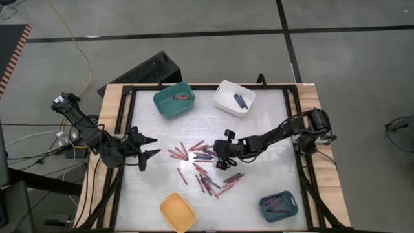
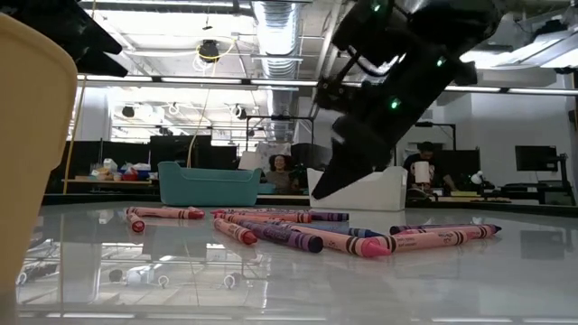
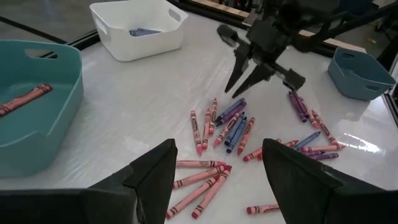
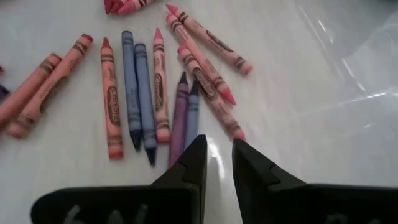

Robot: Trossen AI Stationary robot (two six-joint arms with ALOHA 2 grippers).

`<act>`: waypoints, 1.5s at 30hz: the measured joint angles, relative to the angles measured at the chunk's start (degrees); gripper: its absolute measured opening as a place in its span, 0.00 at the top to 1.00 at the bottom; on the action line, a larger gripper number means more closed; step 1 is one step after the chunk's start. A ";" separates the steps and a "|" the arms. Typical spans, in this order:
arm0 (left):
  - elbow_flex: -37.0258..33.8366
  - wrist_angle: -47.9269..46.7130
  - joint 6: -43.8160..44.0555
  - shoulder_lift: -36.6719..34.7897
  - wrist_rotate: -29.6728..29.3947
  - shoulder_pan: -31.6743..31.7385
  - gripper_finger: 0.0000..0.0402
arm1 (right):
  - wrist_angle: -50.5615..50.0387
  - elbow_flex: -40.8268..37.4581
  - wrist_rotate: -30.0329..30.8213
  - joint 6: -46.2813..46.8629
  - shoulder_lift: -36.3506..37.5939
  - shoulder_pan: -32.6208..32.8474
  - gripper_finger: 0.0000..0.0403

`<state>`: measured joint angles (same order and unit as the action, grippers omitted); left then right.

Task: Sort crayons
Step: Put the blue crayon into the white bin

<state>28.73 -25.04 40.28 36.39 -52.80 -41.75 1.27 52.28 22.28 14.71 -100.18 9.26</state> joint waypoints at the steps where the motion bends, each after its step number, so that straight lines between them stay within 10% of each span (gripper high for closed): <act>1: 0.00 -0.06 0.01 0.01 -0.02 0.01 0.43 | -0.11 -0.02 0.01 0.07 -0.71 0.10 0.82; 45: 0.00 0.07 0.78 0.49 1.34 0.01 0.43 | 2.51 -0.03 3.32 6.83 -4.14 3.20 0.82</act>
<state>28.73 -24.97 41.06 36.88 -51.46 -41.74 3.78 52.25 25.61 21.54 -104.31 12.46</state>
